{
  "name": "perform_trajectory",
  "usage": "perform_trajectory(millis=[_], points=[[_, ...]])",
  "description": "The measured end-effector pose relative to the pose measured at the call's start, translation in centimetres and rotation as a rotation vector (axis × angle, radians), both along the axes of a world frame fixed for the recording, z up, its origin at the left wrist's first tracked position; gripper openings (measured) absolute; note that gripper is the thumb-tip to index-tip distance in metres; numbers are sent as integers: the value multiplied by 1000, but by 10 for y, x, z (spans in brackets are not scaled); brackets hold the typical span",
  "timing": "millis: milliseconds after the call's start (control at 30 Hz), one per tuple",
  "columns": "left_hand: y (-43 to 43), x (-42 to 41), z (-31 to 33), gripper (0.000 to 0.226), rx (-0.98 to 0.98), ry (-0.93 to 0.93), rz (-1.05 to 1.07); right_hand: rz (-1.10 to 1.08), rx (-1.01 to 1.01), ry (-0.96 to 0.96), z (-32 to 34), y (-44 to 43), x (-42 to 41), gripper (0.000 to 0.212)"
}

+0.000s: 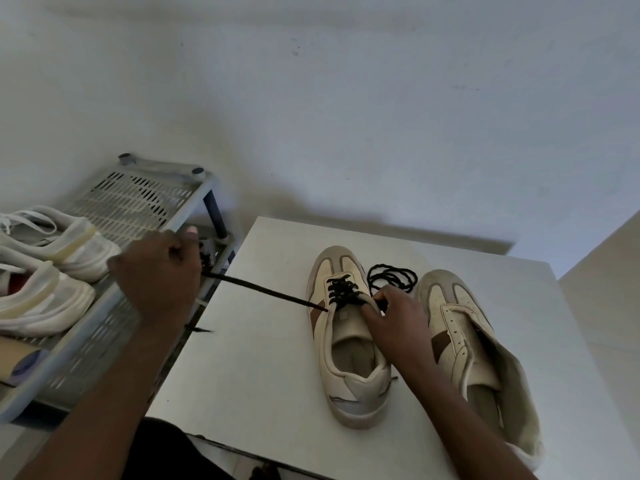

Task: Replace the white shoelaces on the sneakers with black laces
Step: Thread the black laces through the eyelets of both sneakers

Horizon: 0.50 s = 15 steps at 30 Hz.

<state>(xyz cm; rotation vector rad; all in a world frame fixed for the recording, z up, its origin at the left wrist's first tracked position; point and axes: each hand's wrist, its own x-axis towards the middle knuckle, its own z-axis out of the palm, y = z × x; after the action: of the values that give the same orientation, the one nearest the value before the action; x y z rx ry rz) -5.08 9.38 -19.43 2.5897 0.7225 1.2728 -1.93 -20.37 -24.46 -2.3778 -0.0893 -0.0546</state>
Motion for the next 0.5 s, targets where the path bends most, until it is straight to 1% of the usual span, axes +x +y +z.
perform_trajectory(millis=[33,67,100,167,233,267,300,333,367,433,500], points=[[-4,2,-5,48,62,159,7,12,0,20,1,1,-1,10],[-13,4,-10,49,72,321,-14,28,-10,43,3,2,-2,9],[-25,6,-17,50,31,457,-73,42,-30,62,4,4,-3,8],[-55,5,-30,52,-138,612,-331,58,-51,74,5,10,-5,7],[-85,2,-38,49,-446,709,-619,67,-44,59,4,16,-8,8],[-97,1,-41,51,-552,775,-704,69,-47,55,3,19,-10,9],[-106,0,-42,56,-544,837,-755,63,-48,54,3,22,-11,10],[-107,1,-44,60,-486,875,-776,51,-45,48,3,24,-11,12],[-105,1,-46,63,-454,871,-779,38,-37,33,3,26,-12,14],[-98,4,-46,59,-456,798,-773,26,-6,6,7,33,-11,18],[-93,6,-47,50,-429,687,-751,30,37,0,12,43,-7,21]])
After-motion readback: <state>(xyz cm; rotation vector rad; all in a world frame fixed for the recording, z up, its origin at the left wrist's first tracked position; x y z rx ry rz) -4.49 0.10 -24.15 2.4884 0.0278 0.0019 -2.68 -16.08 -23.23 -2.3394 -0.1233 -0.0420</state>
